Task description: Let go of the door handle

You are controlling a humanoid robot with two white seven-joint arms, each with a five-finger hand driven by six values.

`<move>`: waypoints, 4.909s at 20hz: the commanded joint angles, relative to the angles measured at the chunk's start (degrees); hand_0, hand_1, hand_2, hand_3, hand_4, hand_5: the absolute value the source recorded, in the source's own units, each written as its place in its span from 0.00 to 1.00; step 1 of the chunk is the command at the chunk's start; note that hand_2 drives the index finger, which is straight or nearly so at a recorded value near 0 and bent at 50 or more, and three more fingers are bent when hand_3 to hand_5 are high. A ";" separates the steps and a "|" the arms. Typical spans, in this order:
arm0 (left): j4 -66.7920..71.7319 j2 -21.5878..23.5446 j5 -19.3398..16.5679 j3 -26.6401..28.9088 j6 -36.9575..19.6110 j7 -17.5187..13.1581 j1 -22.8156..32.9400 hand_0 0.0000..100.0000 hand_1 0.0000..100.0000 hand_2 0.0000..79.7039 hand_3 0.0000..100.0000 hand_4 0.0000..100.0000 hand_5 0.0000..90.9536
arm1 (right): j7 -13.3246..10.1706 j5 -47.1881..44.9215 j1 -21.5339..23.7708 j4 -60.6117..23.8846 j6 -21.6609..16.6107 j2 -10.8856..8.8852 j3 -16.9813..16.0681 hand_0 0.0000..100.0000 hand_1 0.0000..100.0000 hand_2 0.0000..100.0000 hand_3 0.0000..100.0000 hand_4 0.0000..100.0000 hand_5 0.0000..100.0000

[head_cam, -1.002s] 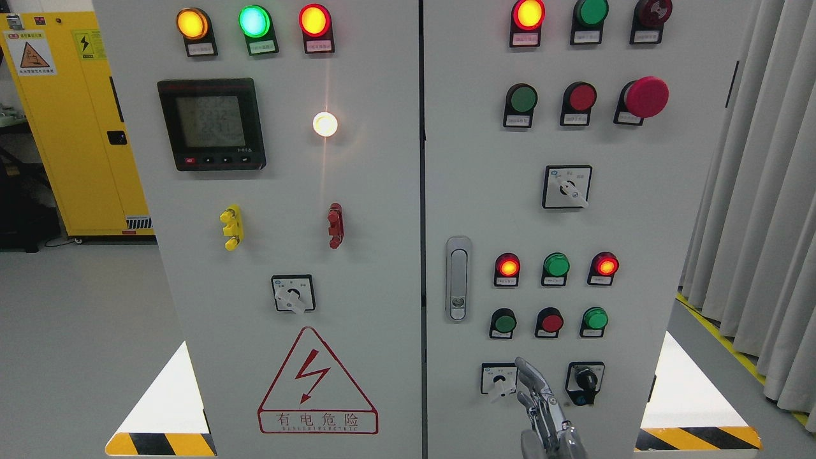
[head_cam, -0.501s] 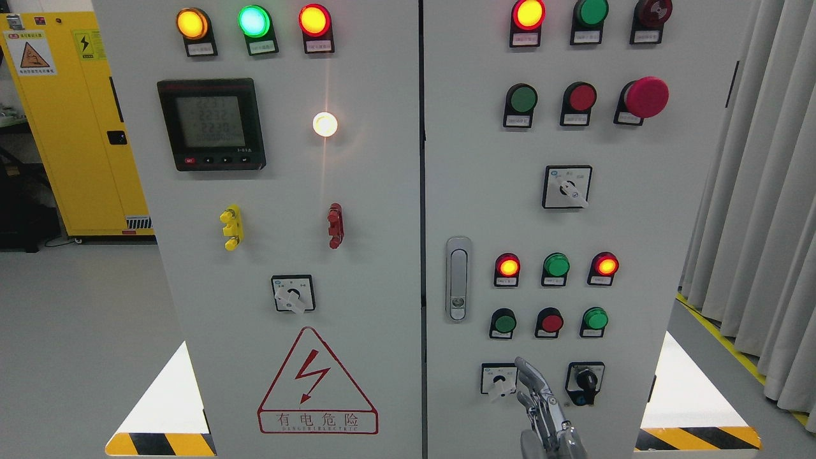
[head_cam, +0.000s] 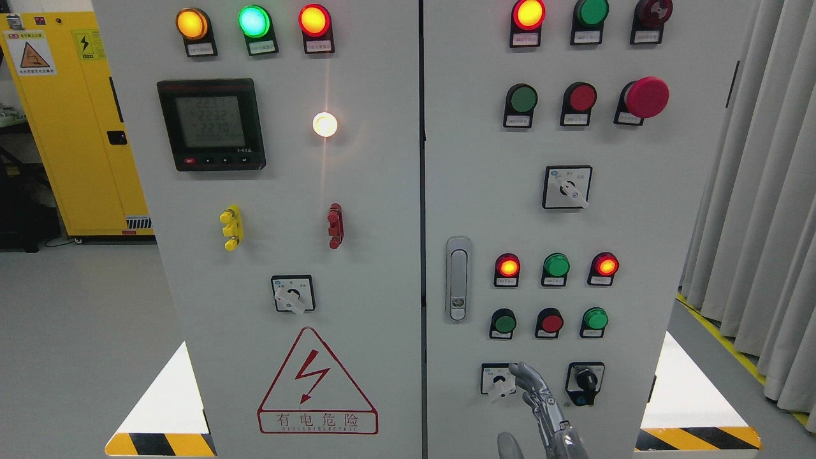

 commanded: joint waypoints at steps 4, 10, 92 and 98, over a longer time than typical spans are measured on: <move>-0.70 0.00 0.00 0.00 -0.02 0.01 0.00 0.12 0.56 0.00 0.00 0.00 0.00 | -1.67 27.69 -4.34 -0.06 4.99 0.17 -1.05 0.51 0.48 0.00 0.93 0.94 1.00; -0.70 0.00 0.00 0.00 -0.02 0.01 0.00 0.12 0.56 0.00 0.00 0.00 0.00 | -2.55 48.00 -6.10 0.55 7.27 0.96 0.35 0.47 0.44 0.00 1.00 1.00 1.00; -0.70 0.00 0.00 0.00 -0.02 0.01 0.00 0.12 0.56 0.00 0.00 0.00 0.00 | -1.58 57.16 -17.26 14.62 18.27 4.74 5.11 0.49 0.42 0.00 1.00 1.00 1.00; -0.70 0.00 0.00 0.00 -0.02 0.01 0.00 0.12 0.56 0.00 0.00 0.00 0.00 | -1.58 57.16 -17.18 14.79 18.35 4.83 5.11 0.49 0.42 0.00 1.00 1.00 1.00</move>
